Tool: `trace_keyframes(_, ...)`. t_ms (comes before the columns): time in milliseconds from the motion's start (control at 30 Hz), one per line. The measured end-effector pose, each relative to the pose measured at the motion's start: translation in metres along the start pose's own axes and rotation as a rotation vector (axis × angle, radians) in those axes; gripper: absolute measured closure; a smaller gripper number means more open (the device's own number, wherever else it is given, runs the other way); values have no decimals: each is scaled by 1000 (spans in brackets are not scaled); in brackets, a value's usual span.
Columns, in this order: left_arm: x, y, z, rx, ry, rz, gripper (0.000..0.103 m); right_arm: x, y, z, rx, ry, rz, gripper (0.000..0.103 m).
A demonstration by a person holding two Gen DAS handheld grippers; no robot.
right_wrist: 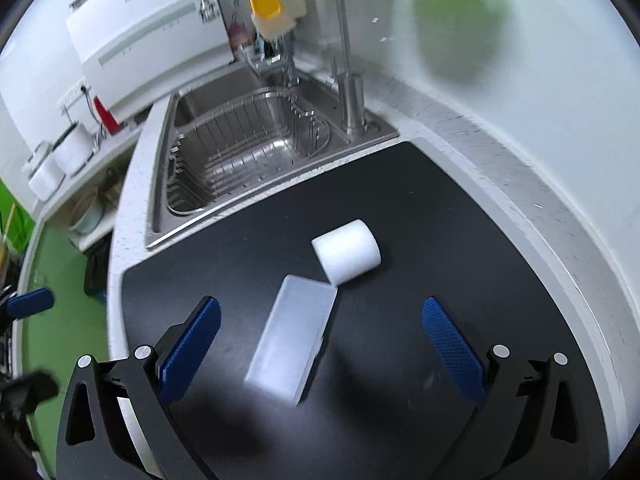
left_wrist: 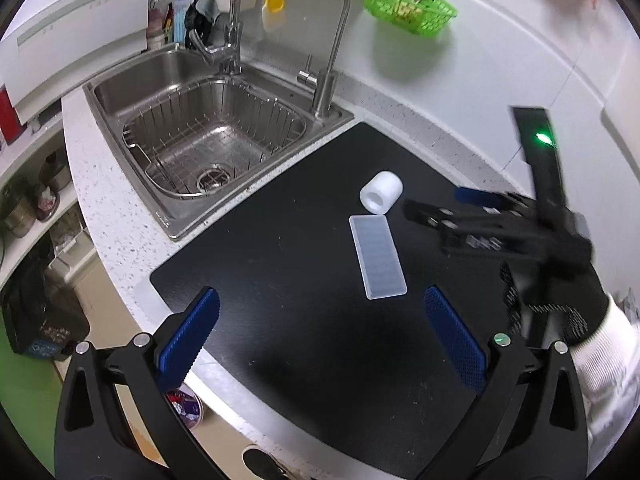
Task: Collect trash
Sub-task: 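Grasp the white foam roll with the right tool while the left tool grasps the clear box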
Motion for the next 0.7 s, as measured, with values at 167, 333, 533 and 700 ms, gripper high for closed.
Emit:
trace_keyframes(167,-16,1,1,27,26,-17,3,-42,-6,-14,34,51,-10,6)
trace_keyframes(333,-25,5,3,55,45,-29,3,-65,-8,-22,65,78,-11,13)
trace_keyframes(533,-34,4,3,66,61,-28,3,-74,-12,-18,69,114,-12,59)
trace_keyframes(700,-38,-8,-3,50,62,-17,3,-54,-17,-16,60,84,-18,59)
Point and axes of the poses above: each gripper's, at about its wrist camera, not at the fingertips, and x roughly against the way its jaws point, y to its left, z to its underside, the point moved 5 cm from there along -x, roughly the way its jaws point, and after that the axes turned 5 degrees about y, right-handed, at the moved point
